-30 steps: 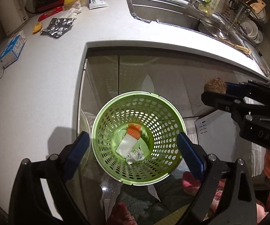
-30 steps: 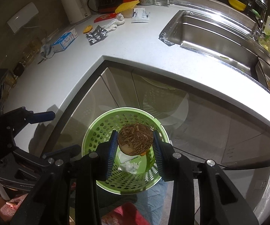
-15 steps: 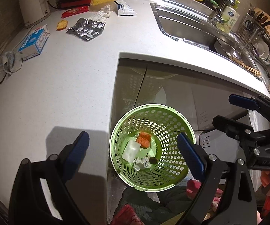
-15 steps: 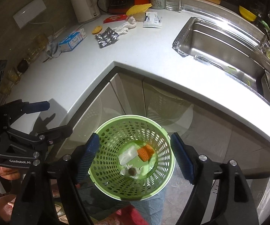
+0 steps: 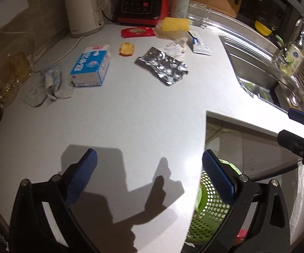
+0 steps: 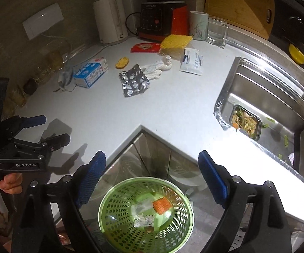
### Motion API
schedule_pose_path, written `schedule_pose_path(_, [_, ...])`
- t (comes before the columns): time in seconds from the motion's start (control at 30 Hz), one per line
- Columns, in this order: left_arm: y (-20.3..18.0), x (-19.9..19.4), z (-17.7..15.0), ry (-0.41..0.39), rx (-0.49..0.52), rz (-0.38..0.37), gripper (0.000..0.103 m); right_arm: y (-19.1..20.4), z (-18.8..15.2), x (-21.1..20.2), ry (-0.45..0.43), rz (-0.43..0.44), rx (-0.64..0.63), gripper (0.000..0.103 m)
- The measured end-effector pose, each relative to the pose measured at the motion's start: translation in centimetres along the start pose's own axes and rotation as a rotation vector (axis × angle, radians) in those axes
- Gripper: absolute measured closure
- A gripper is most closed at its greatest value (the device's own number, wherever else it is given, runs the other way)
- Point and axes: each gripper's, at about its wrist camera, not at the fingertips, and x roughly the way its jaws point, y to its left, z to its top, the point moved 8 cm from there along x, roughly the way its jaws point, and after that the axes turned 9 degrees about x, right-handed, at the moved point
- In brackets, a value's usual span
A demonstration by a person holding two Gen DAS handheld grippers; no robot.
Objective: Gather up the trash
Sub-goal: 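Grasp the milk carton with the left tool while the right tool grasps the foil blister pack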
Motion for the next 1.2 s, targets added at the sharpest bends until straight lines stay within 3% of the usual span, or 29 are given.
schedule_pose_path(0.43, [7.9,5.3,7.0,-0.014,-0.021,0.119,0.008,4.2,8.4,7.2,-0.001,0.061,-0.103,0.008])
schedule_pose_path(0.8, [12.4,11.4,11.9,0.03,-0.041,0.124,0.008,6.3,12.3,13.8,0.037,0.095,-0.203,0.008])
schedule_pose_path(1.1, [12.6,15.2,12.5,0.081,-0.042,0.091,0.008,5.9,13.6,16.7,0.064,0.118,-0.208,0.008])
schedule_pose_path(1.17, [12.6,15.6,12.4,0.092,-0.047,0.083,0.015,6.0,13.7,17.2,0.07,0.12,-0.213,0.008])
schedule_pose_path(1.2, [12.7,15.8,12.3,0.1,-0.046,0.091,0.026,6.0,13.7,17.4,0.073,0.123,-0.216,0.008])
